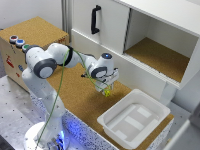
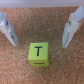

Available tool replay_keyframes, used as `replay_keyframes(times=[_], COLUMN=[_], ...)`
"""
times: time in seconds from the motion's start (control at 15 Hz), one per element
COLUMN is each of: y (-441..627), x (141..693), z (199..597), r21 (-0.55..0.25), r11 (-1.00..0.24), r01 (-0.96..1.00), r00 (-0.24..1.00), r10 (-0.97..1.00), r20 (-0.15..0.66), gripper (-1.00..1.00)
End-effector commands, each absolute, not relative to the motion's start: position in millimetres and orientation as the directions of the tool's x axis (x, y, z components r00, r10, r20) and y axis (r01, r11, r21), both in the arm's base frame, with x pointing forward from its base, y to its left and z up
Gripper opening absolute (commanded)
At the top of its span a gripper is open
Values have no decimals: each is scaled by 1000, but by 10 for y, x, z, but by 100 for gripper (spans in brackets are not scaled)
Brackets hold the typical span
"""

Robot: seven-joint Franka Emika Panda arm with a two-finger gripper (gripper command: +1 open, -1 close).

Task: Go towards the purple block and pick it up

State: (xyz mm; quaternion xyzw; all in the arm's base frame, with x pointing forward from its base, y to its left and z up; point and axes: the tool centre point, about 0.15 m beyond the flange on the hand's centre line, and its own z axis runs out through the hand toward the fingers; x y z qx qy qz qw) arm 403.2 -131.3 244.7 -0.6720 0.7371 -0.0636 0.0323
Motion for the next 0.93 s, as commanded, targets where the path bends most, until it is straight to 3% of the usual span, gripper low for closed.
replay_keyframes(times=[0.0, 0.13, 0.33, 0.53, 0.67, 0.87], y=[-1314, -1206, -1038, -811, -650, -557], x=[4031, 4071, 4032, 3944, 3922, 3952], z=[2452, 2603, 2802, 3156, 3266, 3320], r21=[-138, -58, -2, 58, 132, 142], r11=[89, -77, -197, -284, -379, -496], r01=[-986, -995, -980, -957, -916, -857], r00=[-95, 72, 196, 290, 399, 515], r10=[-995, -994, -975, -941, -898, -834], r20=[38, 84, 102, 176, 188, 198], gripper=[100, 100, 100, 100, 100, 100])
